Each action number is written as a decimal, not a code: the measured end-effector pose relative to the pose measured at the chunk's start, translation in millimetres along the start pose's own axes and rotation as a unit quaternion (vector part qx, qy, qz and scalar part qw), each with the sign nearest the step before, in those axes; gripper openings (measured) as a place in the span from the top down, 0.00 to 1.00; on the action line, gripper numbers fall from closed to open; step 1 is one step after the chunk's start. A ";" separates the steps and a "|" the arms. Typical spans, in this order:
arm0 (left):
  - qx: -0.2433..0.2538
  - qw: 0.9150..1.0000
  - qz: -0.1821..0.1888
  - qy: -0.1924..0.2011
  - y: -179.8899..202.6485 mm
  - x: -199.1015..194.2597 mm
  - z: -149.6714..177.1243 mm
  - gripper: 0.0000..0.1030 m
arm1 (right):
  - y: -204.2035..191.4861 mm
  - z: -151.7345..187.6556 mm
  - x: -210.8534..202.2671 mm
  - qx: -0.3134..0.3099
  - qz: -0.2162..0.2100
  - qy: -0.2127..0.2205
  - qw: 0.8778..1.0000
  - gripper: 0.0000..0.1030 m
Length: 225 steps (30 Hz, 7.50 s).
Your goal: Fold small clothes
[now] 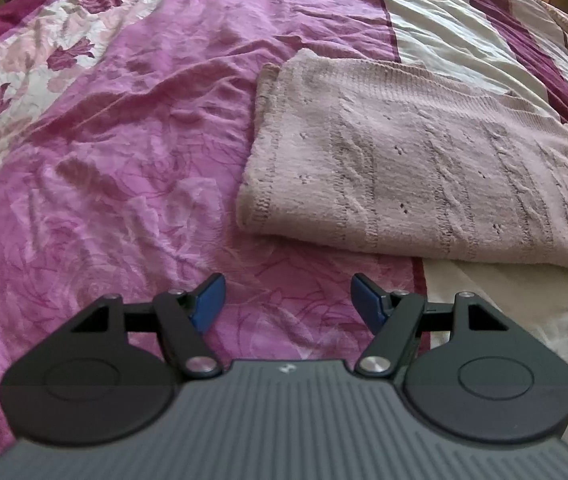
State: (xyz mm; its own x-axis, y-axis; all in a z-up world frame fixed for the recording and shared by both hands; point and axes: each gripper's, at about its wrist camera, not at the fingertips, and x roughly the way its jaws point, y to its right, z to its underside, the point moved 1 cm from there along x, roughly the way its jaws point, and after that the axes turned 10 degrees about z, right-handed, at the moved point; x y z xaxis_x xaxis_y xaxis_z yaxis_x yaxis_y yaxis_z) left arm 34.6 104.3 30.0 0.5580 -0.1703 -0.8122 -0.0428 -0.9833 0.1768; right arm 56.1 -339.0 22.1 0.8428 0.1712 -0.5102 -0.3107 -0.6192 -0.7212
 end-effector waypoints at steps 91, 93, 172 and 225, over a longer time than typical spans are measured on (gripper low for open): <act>0.027 0.990 0.095 0.105 -45.2 75.7 -127.8 0.77 | -165.1 164.6 29.1 -0.290 0.008 -0.065 0.955 0.27; 0.018 0.989 0.111 0.098 -46.5 66.7 -122.1 0.68 | -161.3 160.0 26.7 -0.276 0.004 -0.065 0.959 0.27; 0.031 0.973 0.228 0.010 43.0 -17.8 13.7 0.52 | -37.8 112.2 -81.3 -0.200 0.040 -0.094 0.975 0.34; 0.070 0.996 0.037 -0.044 100.0 -11.4 111.6 0.17 | -38.8 205.3 -107.6 -0.366 0.185 -0.141 0.901 0.06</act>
State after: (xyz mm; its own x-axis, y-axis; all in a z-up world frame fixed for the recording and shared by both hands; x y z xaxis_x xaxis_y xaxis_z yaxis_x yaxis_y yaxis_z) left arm -68.6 0.7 -5.0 0.4748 -0.2417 -0.8463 -0.2002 -0.9660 0.1636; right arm -112.7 -176.0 8.8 0.5648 -0.0263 -0.8248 -0.0873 -0.9958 -0.0280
